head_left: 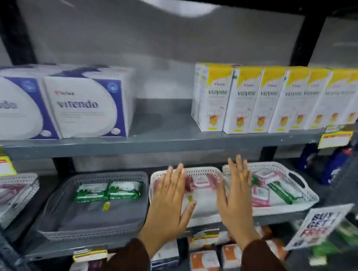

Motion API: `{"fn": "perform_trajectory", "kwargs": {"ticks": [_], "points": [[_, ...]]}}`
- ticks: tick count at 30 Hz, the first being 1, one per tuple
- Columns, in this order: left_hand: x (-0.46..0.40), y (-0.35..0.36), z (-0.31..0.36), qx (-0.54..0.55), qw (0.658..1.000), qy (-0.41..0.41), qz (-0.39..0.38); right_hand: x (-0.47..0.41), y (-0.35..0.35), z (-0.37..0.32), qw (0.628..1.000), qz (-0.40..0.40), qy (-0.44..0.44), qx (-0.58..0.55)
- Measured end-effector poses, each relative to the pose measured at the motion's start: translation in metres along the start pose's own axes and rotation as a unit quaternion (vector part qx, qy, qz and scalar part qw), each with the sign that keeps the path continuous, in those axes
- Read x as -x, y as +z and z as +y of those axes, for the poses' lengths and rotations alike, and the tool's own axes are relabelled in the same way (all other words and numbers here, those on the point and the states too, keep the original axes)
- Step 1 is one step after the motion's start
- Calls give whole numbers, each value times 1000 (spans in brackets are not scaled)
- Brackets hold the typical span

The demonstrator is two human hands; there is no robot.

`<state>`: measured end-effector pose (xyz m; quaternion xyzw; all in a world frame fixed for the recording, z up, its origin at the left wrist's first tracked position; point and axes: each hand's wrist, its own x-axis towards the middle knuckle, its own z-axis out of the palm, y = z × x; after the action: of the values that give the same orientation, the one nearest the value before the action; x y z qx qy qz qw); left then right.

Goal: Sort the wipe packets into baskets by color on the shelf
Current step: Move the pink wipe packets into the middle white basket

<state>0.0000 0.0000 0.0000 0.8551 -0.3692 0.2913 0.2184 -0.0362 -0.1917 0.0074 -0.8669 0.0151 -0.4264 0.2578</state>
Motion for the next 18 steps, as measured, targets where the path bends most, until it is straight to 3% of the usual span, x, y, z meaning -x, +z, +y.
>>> {"fn": "perform_trajectory", "kwargs": {"ticks": [3, 6, 8, 15, 18], "points": [[17, 50, 11, 7, 998, -29, -57, 19, 0, 73, 987, -62, 146, 35], [24, 101, 27, 9, 992, -44, -118, 19, -9, 136, 945, -116, 305, 37], [19, 126, 37, -8, 986, -50, -156, 7, -12, 164, 921, -137, 361, 50], [8, 173, 65, -64, 955, -117, -264, -28, 12, 243, 864, -256, 404, 160], [14, 172, 64, -86, 949, -124, -275, -37, 23, 257, 854, -258, 418, 171]]}}
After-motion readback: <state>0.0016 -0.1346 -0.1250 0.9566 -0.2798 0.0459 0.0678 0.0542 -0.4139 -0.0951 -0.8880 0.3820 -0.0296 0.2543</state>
